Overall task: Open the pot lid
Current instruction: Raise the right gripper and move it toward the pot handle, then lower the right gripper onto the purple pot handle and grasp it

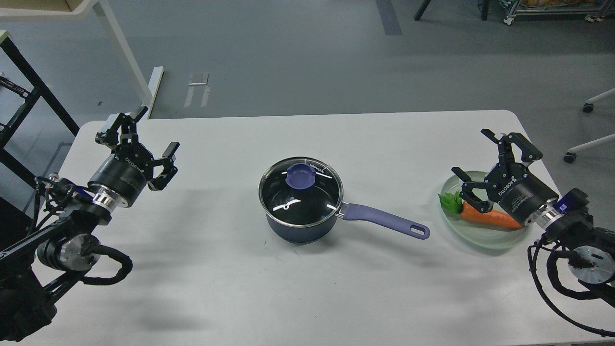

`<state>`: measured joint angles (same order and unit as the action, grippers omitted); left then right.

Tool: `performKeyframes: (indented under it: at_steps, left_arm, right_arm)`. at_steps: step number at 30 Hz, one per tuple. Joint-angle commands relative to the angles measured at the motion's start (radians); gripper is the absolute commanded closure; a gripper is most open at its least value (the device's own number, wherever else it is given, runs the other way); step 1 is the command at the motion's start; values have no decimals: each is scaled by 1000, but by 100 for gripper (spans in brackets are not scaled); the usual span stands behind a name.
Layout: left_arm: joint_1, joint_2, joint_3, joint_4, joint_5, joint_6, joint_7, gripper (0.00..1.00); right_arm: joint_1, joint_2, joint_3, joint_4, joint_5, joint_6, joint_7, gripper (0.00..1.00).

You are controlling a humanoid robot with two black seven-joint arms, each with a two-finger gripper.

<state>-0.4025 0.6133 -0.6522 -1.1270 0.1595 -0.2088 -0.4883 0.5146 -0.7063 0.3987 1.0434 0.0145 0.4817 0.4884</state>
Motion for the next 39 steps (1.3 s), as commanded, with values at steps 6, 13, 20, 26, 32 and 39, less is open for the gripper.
performKeyframes:
  at_steps: [6,13,20,26,32,39]
  left_arm:
    - [-2,-1,0,-2,0,25,0,1]
    - [-68,36,19,15,3,16,0,1]
    - [-91,51,14,9,6,8,0,1]
    - [-91,45,16,-4,9,8,0,1]
    - [-91,45,19,-27,20,12,0,1]
    - [-91,46,20,-34,20,11,0,1]
  right_arm:
    - [-1,1,9,0,-1,-5,0,0]
    - [73,-83,20,53,-151,-18,0,0]
    - [255,-231,9,187,-555,-57,0,0]
    - [386,-260,2,289,-980,-78,0,0]
    - [468,-223,-122,406,-1456,-169,0,0]
    - [562,-114,-397,391,-1682,-269,0,0]
